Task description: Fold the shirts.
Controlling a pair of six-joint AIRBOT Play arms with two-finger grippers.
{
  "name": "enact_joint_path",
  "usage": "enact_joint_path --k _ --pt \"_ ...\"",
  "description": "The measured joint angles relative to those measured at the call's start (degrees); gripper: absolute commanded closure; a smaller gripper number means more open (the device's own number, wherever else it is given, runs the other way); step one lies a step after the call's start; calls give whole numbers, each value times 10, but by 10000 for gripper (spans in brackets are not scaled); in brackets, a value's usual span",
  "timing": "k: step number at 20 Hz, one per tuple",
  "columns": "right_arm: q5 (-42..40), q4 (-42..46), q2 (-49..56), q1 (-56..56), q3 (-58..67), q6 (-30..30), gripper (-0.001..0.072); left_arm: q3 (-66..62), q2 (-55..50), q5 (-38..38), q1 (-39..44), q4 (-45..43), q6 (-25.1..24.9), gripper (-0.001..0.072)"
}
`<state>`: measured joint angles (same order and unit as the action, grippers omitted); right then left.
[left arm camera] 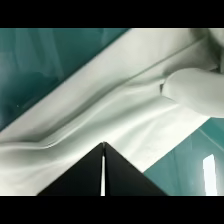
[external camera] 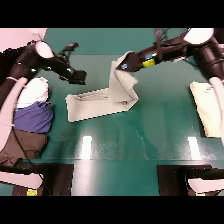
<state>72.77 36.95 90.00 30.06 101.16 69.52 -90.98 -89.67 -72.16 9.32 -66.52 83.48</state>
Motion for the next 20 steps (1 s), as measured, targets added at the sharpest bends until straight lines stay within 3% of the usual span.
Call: enact_joint_path --k 3,4,6,7,13,15,20 --pt "-56 -38 51 58 16 -41 682 0 40 -6 -50 -13 -7 686" --pt "-77 -48 75 83 32 -55 542 0 52 -8 -65 -15 -9 686" --pt "-116 -60 129 131 74 -75 180 0 72 -12 -92 -17 -11 686" --pt "-132 -63 156 152 98 -82 155 0 81 -16 -106 -19 -12 686" --pt "-168 -58 214 198 137 -97 161 0 114 -40 -157 -21 -15 686" --pt "-149 -31 188 171 104 -85 253 0 118 -48 -162 -20 -15 686" --pt "-90 76 104 48 -33 -36 254 0 121 -60 -168 -19 -16 686"
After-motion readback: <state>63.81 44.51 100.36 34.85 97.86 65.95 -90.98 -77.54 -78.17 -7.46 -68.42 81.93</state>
